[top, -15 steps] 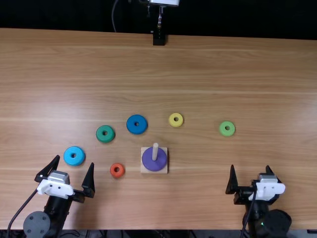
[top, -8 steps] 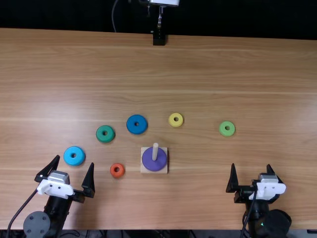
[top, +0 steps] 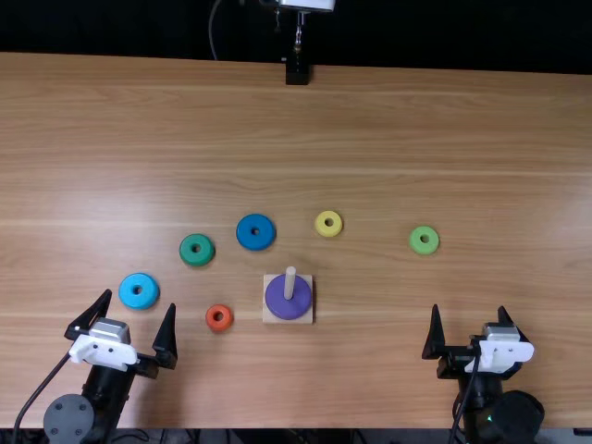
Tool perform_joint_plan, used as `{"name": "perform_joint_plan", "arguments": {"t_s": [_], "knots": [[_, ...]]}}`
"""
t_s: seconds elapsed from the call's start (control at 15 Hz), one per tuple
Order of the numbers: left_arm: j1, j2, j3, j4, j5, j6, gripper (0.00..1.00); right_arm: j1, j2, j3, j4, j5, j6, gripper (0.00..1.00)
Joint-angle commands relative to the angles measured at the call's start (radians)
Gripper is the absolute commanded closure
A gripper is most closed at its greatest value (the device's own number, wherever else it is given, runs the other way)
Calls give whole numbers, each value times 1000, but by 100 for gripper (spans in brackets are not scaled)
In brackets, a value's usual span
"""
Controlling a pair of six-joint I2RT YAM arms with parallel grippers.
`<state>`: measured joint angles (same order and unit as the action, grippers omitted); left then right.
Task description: Build the Hanoi tower: stack the rings onto the peg from bottom to top in this color order: purple, dark blue, light blue, dark green, light green, yellow, orange.
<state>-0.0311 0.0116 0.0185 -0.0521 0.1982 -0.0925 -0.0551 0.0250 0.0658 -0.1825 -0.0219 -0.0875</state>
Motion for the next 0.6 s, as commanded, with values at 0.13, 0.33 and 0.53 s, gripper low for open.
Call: {"name": "perform_joint_plan", "arguments": {"t_s": [0.13,0.33,0.53], "knots": [[7,-12,-19,-11,25,8,0,-6,-13,-29,-3,9,-3,0],[7,-12,-19,-11,23,8,0,-6,-11,-31,-1,9,-3,0],[7,-12,-19,-11,23,8,0,-6,-11,-29,-3,9,-3,0]]}}
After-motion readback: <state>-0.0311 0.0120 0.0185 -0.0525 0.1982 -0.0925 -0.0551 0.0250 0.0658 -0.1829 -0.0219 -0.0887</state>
